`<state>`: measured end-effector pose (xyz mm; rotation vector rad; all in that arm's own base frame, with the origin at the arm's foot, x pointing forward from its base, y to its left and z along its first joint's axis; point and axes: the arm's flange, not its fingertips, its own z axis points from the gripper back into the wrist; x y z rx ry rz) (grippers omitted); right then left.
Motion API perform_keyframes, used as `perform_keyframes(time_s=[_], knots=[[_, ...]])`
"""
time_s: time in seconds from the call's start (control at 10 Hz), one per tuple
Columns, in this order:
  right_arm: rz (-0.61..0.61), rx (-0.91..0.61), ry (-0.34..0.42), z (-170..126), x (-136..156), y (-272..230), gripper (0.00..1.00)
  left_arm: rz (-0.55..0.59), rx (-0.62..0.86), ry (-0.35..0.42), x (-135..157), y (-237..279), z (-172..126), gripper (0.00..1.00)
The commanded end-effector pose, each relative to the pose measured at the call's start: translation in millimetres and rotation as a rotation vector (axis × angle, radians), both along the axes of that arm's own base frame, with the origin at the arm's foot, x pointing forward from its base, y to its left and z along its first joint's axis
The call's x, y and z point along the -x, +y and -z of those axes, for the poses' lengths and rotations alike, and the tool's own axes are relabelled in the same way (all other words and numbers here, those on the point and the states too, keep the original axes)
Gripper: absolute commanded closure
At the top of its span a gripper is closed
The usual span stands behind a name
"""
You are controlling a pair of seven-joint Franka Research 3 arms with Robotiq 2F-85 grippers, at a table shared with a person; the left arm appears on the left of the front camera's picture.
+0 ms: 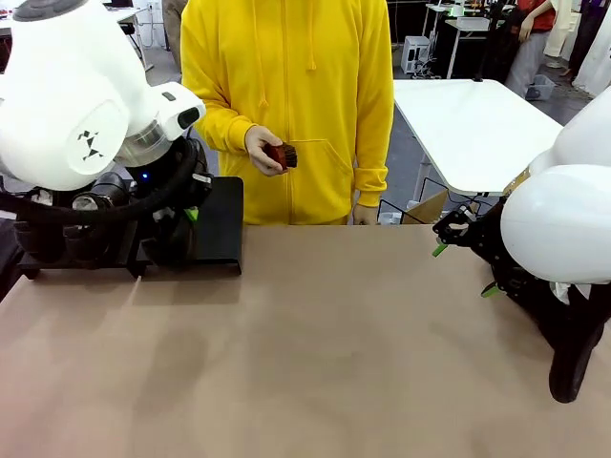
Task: Organize the shoes by placing them on the stand.
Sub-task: Place the Shoe from the middle of the table onto the Shoes Stand.
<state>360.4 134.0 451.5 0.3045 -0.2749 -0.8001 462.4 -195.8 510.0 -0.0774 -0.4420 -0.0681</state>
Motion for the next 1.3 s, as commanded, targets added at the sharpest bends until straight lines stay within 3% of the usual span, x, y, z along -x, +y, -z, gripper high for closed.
perform_keyframes(time_s=[0.0,0.6,1.2], knots=[[-0.017,0.012,-0.015,0,-1,-2,0.0,-0.086,-0.054,-0.033,-31,-6,-2,1.0],[-0.017,0.012,-0.015,0,-1,-2,0.0,-0.129,-0.118,-0.048,-102,26,32,1.0],[-0.017,0.012,-0.015,0,-1,-2,0.0,-0.153,-0.148,-0.022,-124,38,58,1.0]])
